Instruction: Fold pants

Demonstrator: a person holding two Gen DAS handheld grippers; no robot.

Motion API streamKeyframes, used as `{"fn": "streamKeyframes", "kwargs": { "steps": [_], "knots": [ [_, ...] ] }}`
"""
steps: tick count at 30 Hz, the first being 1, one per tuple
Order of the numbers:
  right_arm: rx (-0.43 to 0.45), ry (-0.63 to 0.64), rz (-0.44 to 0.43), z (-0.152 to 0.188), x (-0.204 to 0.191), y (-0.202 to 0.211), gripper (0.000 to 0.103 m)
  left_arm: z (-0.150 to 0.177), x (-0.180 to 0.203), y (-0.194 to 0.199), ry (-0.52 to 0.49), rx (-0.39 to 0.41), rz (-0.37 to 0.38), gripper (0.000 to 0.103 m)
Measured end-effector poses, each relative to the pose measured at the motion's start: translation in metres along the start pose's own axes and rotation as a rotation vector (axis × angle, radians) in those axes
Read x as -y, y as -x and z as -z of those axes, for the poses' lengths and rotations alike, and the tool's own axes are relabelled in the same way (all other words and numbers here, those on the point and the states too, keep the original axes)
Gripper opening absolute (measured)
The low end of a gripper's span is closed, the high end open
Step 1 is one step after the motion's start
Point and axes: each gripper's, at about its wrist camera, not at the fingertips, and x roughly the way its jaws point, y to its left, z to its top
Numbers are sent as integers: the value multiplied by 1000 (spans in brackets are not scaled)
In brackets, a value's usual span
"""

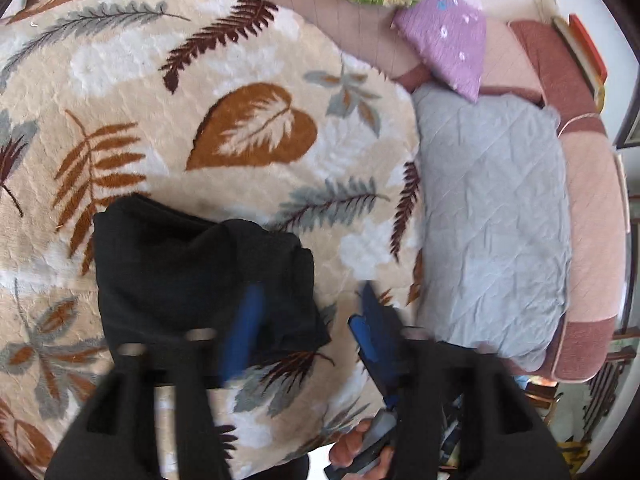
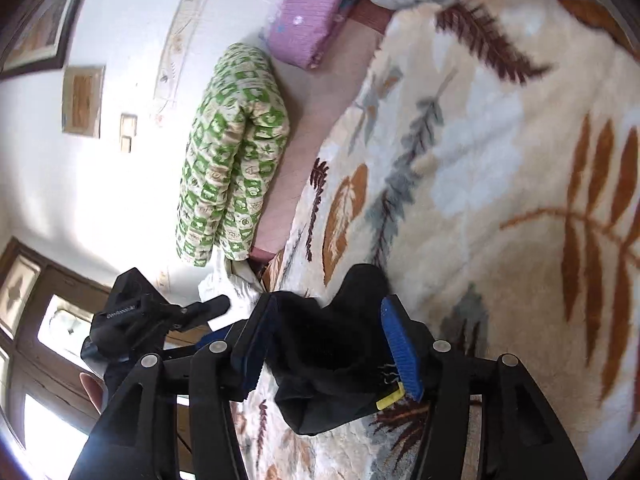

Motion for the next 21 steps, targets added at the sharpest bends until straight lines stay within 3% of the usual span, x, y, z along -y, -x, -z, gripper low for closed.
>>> {"fn": "streamKeyframes", "kwargs": {
  "steps": [2,4,6,9,13,16,17,19,21],
  "knots": [
    [-18,62,17,-1,-16,-2,57,0,2,-11,42,-33,23,65],
    [-16,98,29,2,-28,0,57,5,2,-11,52,-32,96,64],
    [-18,129,24,2,-35,3,58,22,-4,4,24,30,108,64],
    [-74,202,47,-10,-47,-6,58,62,-30,19,84,125,174,65],
    [-232,279,45,-35,-62,-44,58,121,-57,-1,92,115,155,65],
    [-387,310,33,-43,-75,-81,58,132,-63,-19,88,113,125,65],
    [-458,331,55,-39,-80,-96,57,132,-62,-24,84,104,114,65],
    [-487,405,171,-30,-88,-115,57,133,-58,-36,83,81,108,65],
    [-546,416,188,-25,-86,-130,54,134,-46,-43,51,77,93,65]
  ]
}}
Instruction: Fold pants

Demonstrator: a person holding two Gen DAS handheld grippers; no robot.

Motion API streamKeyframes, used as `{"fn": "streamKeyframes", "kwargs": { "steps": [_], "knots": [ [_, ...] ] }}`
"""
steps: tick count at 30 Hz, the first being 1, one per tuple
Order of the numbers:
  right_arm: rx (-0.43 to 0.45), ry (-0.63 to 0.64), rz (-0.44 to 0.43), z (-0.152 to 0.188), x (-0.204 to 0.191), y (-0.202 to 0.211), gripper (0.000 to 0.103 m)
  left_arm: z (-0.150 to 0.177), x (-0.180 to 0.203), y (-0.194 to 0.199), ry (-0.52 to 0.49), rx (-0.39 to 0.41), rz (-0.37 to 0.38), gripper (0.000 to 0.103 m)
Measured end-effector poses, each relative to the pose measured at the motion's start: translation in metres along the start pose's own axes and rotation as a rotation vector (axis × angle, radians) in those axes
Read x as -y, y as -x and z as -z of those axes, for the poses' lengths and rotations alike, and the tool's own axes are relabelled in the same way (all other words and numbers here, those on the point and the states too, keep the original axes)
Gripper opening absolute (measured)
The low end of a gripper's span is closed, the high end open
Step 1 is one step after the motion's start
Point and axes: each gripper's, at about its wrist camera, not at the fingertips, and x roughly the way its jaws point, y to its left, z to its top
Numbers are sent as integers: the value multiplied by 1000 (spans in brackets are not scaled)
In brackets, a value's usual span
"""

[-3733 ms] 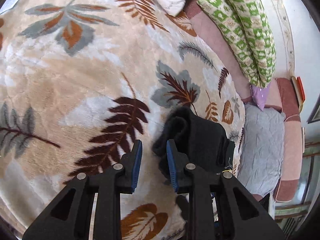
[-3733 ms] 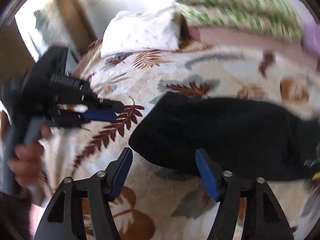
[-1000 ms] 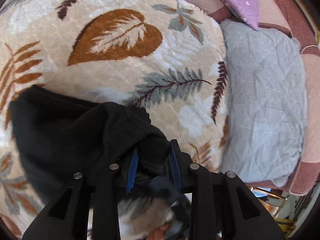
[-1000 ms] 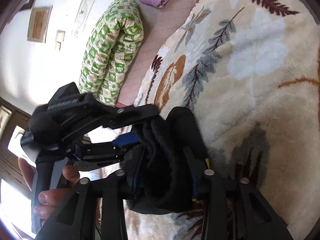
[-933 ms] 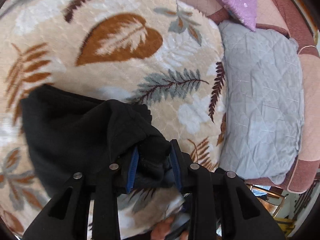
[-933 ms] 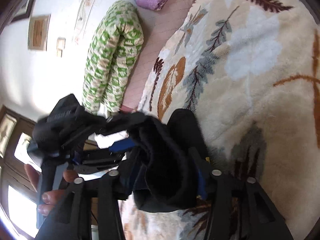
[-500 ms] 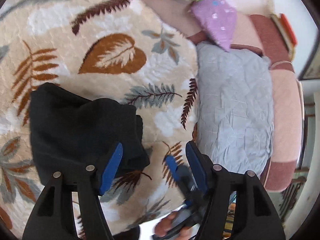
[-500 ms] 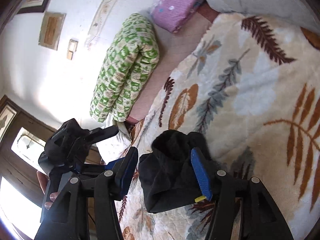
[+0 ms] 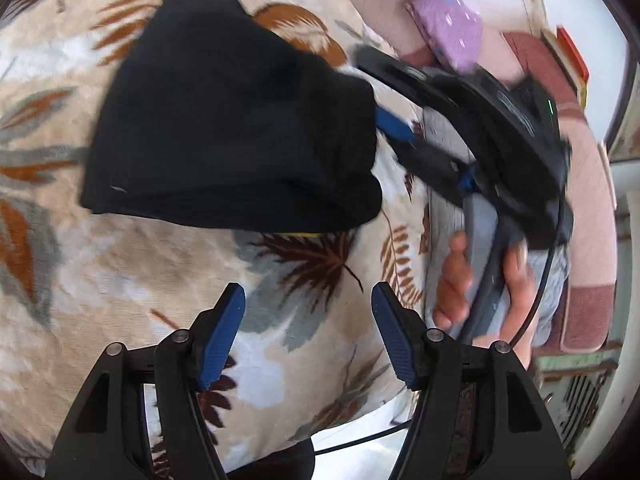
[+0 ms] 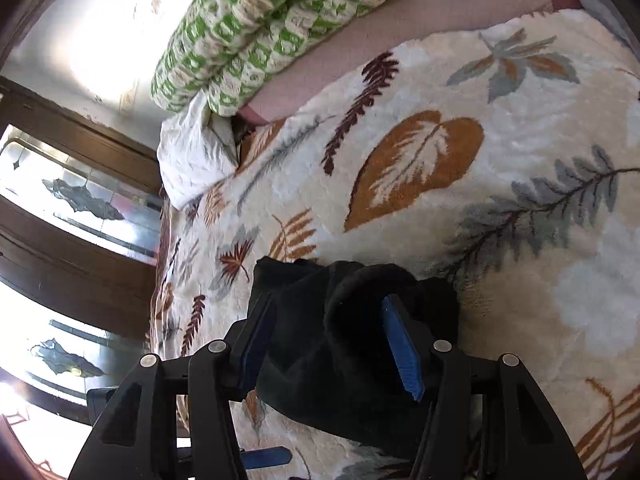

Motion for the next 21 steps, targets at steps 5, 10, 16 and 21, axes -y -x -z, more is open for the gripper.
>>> {"fn": "streamKeyframes", "kwargs": {
  "steps": [5,10,16,21],
  "knots": [
    [-43,40,31,-1,6,-12,5,0,12,-4,18,62,35,65],
    [6,-6,2,-1,26,9,5,-16,5,-4,171,175,112,65],
    [4,-32,-34,1,39,12,5,-39,-17,-29,360,169,117,58],
    [20,-52,-77,-1,39,12,5,-34,-21,-46,391,97,131,18]
  ]
}}
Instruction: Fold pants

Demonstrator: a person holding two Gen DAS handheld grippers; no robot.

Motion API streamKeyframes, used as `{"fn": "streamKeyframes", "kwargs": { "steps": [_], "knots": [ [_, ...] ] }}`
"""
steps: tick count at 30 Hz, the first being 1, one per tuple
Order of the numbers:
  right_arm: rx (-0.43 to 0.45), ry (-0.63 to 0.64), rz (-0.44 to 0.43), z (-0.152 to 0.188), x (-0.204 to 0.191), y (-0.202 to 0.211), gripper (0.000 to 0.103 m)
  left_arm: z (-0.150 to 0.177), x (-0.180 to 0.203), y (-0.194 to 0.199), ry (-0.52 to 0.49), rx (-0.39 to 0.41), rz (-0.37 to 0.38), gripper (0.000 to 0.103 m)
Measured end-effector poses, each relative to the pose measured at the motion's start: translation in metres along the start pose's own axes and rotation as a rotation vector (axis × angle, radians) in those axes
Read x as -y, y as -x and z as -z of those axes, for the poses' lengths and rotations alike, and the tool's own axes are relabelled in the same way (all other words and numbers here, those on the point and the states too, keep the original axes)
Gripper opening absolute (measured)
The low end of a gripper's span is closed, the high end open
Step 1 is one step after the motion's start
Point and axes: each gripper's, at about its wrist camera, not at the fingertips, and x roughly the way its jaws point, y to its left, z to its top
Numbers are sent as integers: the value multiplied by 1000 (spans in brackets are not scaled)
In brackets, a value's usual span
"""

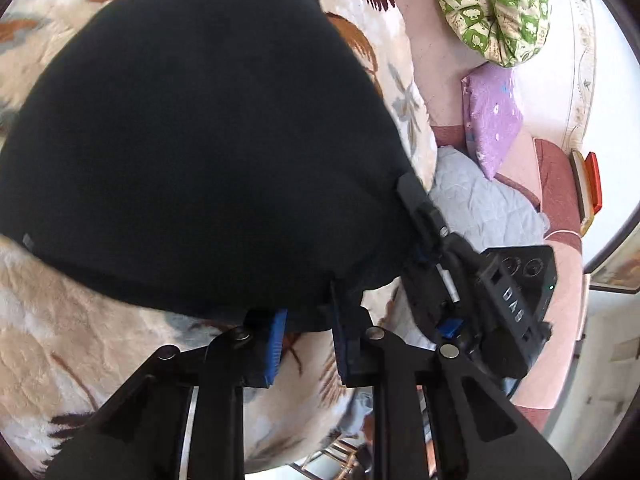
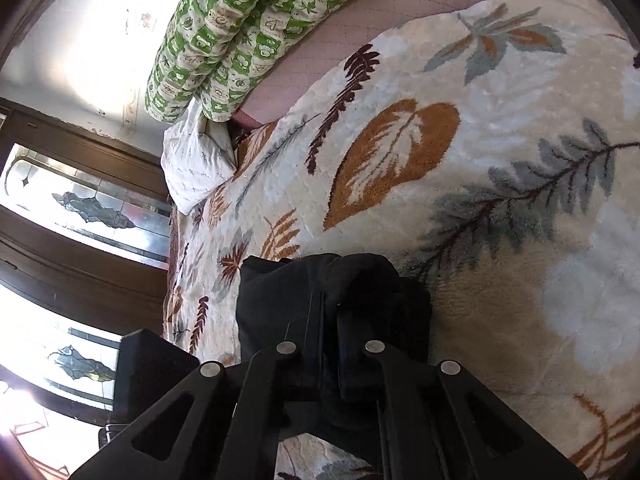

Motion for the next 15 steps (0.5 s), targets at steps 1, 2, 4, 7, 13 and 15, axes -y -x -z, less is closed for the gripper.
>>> {"fn": "streamKeyframes", "kwargs": {
  "steps": [1,2,4,7,13,15],
  "knots": [
    [5,5,-3,0,0,2,5,0,-2,-5,-4,-5,-13,18],
    [7,10,7,1,2,1,5,0,-7,-11,4,-22,-16,18],
    [4,-2,40,3,12,-4,5,-4,-23,-17,52,-43,8,15],
    [-3,-6,102,9,27,-18,2,-6,-27,-17,39,-61,32,13],
    [19,-44,102,10,19,-8,9,16,-31,7,-33,-179,22,13],
    [22,-32,125,13,11,0,14,21,-34,24,-61,-209,28,13]
  ]
}}
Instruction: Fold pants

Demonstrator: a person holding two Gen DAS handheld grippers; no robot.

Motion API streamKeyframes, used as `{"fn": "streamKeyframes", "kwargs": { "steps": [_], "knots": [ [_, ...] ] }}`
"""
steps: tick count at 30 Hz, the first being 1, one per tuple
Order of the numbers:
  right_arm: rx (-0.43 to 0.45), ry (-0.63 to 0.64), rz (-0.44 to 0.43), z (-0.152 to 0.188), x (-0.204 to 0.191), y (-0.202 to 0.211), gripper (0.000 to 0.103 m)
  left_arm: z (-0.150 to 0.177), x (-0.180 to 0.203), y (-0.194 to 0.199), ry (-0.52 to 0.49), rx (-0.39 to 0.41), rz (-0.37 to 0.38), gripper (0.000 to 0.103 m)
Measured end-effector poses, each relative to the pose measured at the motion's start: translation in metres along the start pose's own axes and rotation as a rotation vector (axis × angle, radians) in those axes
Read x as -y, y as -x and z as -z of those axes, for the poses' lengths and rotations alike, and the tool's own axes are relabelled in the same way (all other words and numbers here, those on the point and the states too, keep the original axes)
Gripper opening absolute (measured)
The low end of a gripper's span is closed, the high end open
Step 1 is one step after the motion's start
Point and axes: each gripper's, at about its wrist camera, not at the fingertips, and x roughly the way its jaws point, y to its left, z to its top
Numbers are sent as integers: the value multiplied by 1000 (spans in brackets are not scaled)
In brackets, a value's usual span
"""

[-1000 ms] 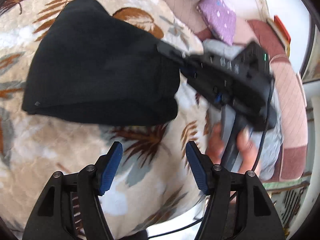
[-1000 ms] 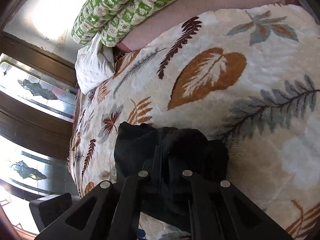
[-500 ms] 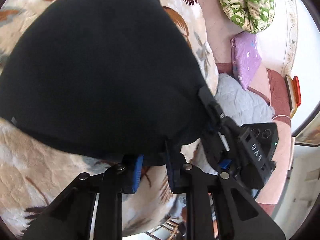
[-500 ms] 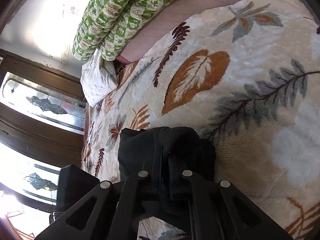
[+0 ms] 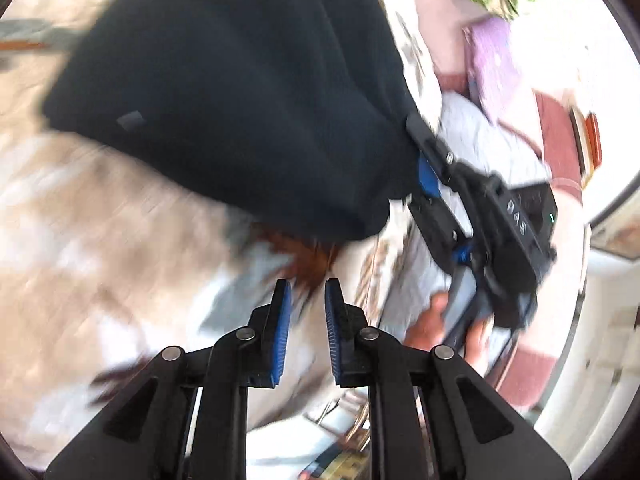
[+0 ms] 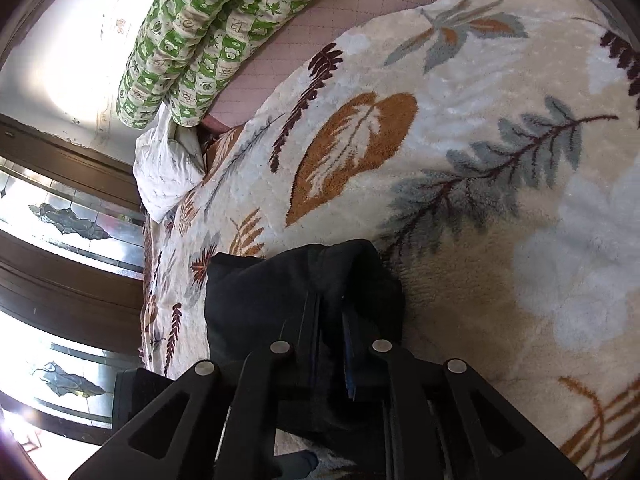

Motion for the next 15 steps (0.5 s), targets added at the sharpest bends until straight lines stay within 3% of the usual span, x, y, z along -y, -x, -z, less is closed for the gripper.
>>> {"fn": "streamKeyframes", "kwargs": {
  "steps": [2,4,5,7,8,11,15],
  "knots": [
    [-5,8,8,5,-6,7,30,-3,1,25,-17,16,23,13],
    [-13,21,21,9,-11,8,32,-17,15,54,-75,77,17,15],
    [-14,25,31,11,-13,8,32,-25,23,70,-116,116,-25,19],
    [-11,18,41,14,-14,6,32,-44,34,91,-166,177,-102,53],
    [-6,22,52,16,-14,6,32,-56,37,100,-174,205,-136,59],
    [10,23,61,19,-13,6,29,-90,34,109,-162,236,-156,61],
    [25,15,63,21,-10,7,26,-115,28,92,-90,168,-82,61]
  ]
}}
